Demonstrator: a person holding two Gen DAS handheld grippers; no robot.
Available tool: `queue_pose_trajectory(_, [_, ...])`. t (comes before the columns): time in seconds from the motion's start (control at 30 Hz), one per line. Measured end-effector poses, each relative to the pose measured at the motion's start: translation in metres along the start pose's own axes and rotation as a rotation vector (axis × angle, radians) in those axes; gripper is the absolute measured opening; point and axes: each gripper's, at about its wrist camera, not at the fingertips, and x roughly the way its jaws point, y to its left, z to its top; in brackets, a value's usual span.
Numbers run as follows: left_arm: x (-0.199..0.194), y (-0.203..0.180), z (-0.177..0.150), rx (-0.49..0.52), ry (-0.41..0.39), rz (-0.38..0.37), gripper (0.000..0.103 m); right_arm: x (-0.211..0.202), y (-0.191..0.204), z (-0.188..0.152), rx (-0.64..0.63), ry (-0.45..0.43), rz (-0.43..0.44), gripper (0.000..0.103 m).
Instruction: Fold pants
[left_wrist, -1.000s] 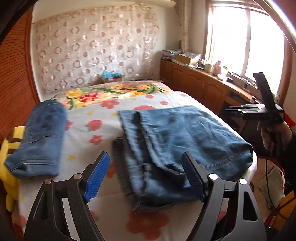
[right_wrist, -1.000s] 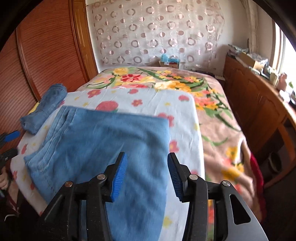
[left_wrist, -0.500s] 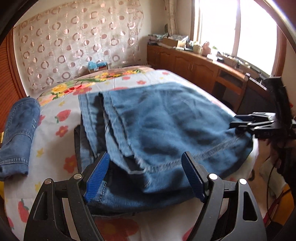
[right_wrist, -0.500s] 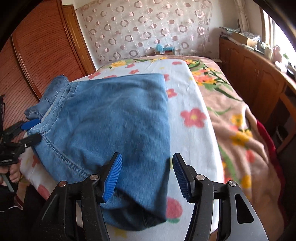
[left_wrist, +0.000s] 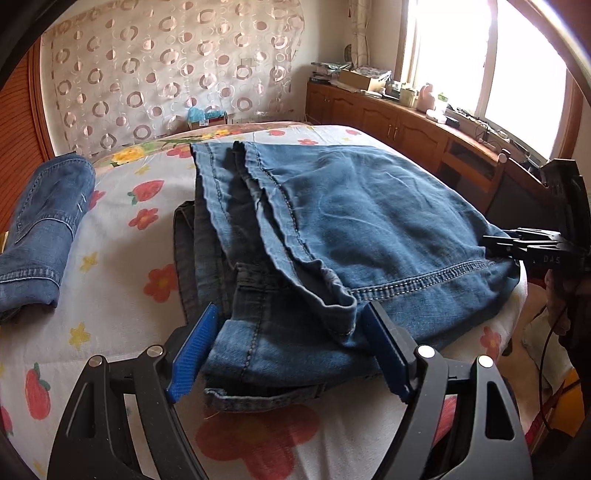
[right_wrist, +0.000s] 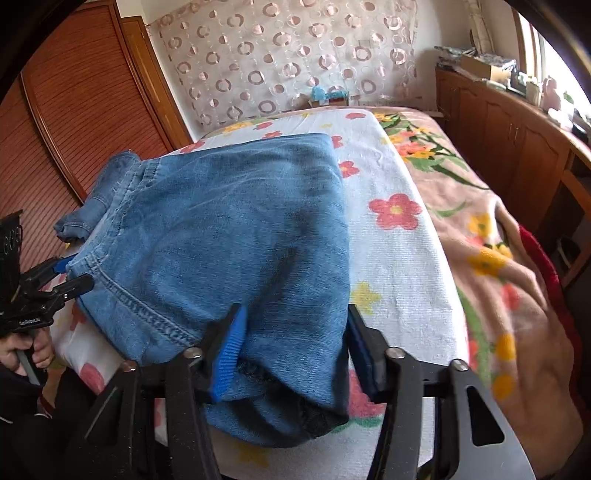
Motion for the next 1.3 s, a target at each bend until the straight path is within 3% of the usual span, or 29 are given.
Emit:
queue_pose_trajectory(0.17, [-0.005, 0.017, -0.004, -0.048, -0.007, -0.004, 0.081, 0.0, 0.004, 0.0, 0.003, 0.005, -0.011, 0.045])
queue_pose_trajectory(0.33, [-0.006, 0.021, -0.009, -0.063, -0.008, -0.008, 0.081, -0.008, 0.008, 0.003, 0.003, -0.006, 0.011, 0.016])
queue_pose_trajectory(0.37, [-0.007, 0.021, -0.009, -0.066, -0.01, -0.007, 0.081, -0.013, 0.011, 0.006, -0.01, -0.021, 0.011, 0.015])
queue_pose_trajectory(0.53, [-0.018, 0.023, -0.01, -0.074, -0.02, 0.003, 0.081, -0.035, 0.034, 0.018, -0.066, -0.081, 0.001, 0.013])
queue_pose_trajectory(0.8, [-0.051, 0.033, -0.002, -0.076, -0.084, 0.02, 0.081, -0.06, 0.077, 0.039, -0.149, -0.174, 0.072, 0.013])
queue_pose_trajectory(1.3, [-0.101, 0.068, 0.003, -0.112, -0.188, 0.099, 0.081, -0.042, 0.146, 0.047, -0.32, -0.179, 0.213, 0.013])
